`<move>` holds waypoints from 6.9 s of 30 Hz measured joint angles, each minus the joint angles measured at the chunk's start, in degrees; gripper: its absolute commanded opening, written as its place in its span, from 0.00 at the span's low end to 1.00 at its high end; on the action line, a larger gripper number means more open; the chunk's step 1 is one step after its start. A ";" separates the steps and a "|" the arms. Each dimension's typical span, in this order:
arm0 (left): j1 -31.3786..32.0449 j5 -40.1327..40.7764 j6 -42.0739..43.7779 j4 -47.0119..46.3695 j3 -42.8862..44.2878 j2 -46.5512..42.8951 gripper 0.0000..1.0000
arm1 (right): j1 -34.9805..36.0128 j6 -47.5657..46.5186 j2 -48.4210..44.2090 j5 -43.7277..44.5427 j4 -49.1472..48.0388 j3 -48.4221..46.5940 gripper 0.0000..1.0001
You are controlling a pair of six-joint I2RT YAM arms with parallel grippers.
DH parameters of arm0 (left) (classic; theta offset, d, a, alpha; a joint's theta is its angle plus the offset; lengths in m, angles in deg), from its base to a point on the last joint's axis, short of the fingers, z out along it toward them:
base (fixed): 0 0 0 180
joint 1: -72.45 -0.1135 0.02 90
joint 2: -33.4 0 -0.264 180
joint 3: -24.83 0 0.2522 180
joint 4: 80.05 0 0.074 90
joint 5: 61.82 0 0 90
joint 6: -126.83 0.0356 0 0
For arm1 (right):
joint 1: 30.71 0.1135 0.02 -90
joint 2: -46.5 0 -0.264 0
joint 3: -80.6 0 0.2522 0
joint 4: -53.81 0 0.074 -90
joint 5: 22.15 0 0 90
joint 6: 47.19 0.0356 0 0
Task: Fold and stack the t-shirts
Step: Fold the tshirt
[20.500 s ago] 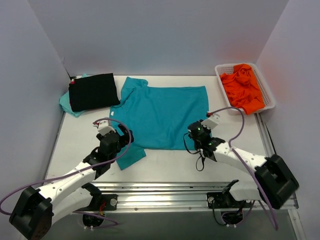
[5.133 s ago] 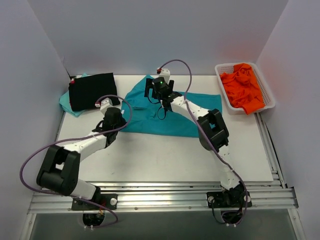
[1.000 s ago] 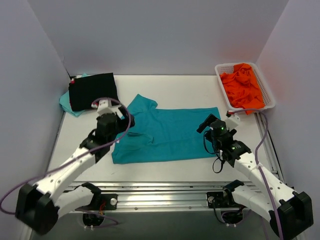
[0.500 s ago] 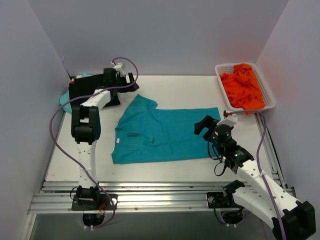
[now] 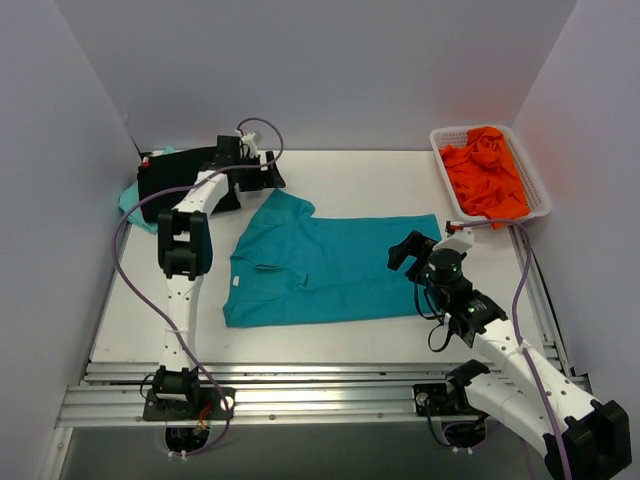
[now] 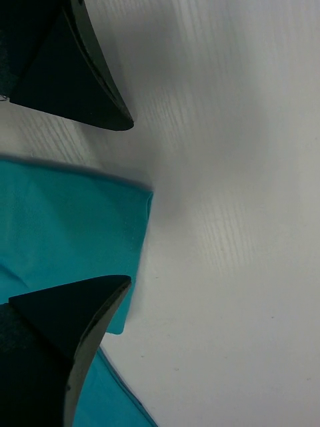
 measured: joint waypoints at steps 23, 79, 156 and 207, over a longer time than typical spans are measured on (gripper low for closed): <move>3.96 4.20 3.04 16.41 14.60 6.36 0.70 | -0.09 0.00 -0.44 1.40 0.52 0.00 0.92; 0.74 5.81 -3.56 8.74 5.27 3.41 0.02 | -18.71 -2.91 72.57 14.47 0.39 -49.66 0.75; 1.42 9.90 -3.58 1.53 -24.92 -25.03 0.02 | -23.37 0.33 65.09 -0.13 0.02 -48.28 0.00; 37.77 58.77 -19.21 -2.56 -85.68 -90.07 0.98 | -12.00 13.55 18.86 11.39 3.37 -9.77 0.99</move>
